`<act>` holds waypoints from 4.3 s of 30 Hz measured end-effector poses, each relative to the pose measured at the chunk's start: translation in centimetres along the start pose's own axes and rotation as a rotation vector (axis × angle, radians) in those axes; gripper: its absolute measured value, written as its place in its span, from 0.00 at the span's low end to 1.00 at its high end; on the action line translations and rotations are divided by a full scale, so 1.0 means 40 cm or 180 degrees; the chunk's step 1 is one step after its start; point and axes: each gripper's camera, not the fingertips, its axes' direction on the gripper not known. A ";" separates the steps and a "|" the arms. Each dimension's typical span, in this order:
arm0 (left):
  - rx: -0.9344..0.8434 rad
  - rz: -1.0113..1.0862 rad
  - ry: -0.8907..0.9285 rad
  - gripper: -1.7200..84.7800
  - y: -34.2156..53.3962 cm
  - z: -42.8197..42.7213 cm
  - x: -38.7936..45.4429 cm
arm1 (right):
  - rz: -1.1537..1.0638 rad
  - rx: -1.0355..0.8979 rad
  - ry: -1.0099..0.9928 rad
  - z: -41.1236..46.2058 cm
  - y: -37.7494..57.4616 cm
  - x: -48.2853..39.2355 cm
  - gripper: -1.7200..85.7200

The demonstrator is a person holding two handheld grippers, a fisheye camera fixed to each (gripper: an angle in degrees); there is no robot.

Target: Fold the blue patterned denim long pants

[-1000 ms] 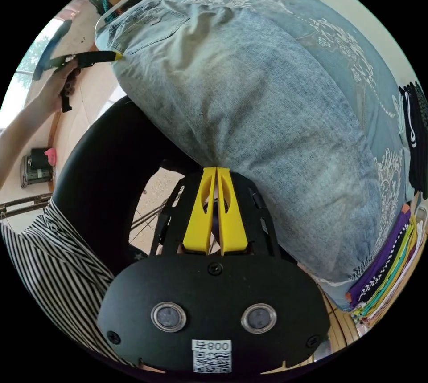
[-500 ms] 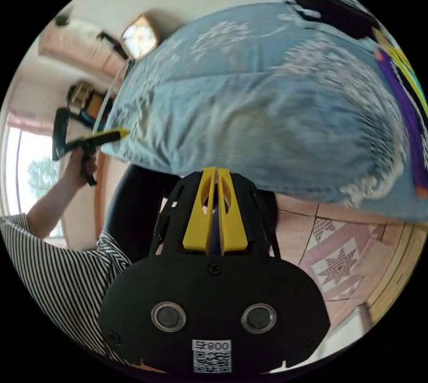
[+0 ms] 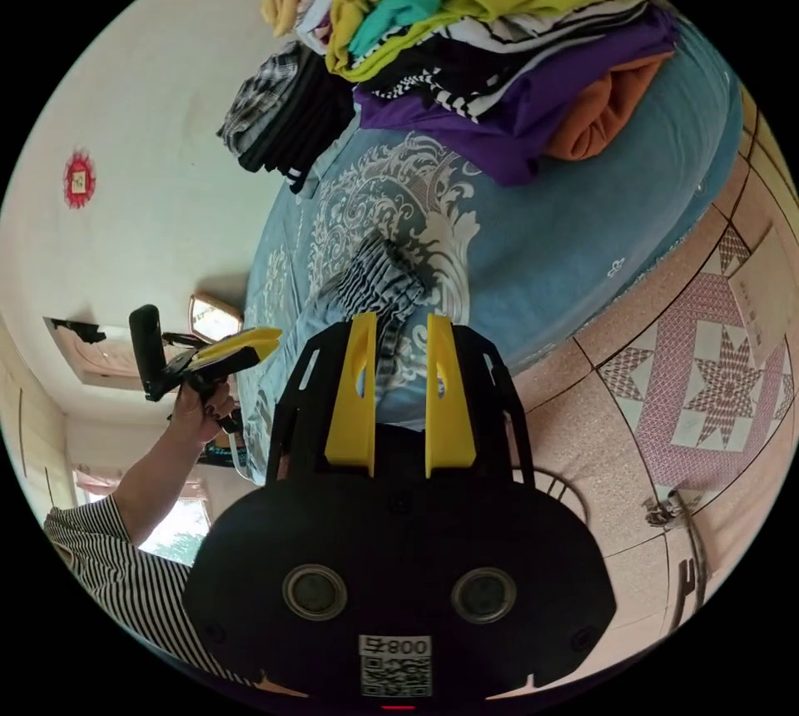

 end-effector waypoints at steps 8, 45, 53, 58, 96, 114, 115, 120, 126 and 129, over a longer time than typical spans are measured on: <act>-0.0344 0.0475 0.0087 0.13 -0.355 -0.054 0.010 | 0.0202 -0.0104 -0.0432 -0.044 -0.066 0.149 0.14; 0.0185 0.0828 0.0394 0.03 -0.248 -0.317 -0.136 | -0.0879 -0.0052 -0.1301 -0.141 -0.026 -0.287 0.06; 0.0762 0.0658 0.0385 0.04 0.101 -0.353 -0.246 | -0.1581 -0.0311 -0.1361 -0.021 0.109 -0.676 0.07; 0.1035 0.0342 0.0441 0.04 0.366 -0.316 -0.352 | -0.2069 -0.0732 -0.1278 0.167 0.234 -0.950 0.07; 0.0958 -0.2227 0.0147 0.02 1.290 0.467 -0.473 | -0.2929 -0.2416 0.0357 1.260 0.758 -1.515 0.02; 0.0782 -0.2310 -0.0234 0.02 1.231 0.481 -0.312 | -0.2205 -0.2195 0.0615 1.041 0.685 -1.217 0.02; 0.0781 -0.2281 -0.0289 0.02 1.225 0.474 -0.301 | -0.2229 -0.2208 0.0654 1.035 0.691 -1.217 0.02; 0.0580 -0.2054 -0.0382 0.02 1.164 0.475 -0.227 | -0.2406 -0.1813 0.0506 0.981 0.631 -1.259 0.02; 0.0533 -0.2136 -0.0215 0.02 1.139 0.458 -0.216 | -0.2261 -0.1635 0.0774 1.093 0.443 -1.276 0.02; 0.0485 -0.2154 -0.0200 0.02 1.124 0.434 -0.200 | -0.2160 -0.1893 0.0831 1.162 0.416 -1.221 0.02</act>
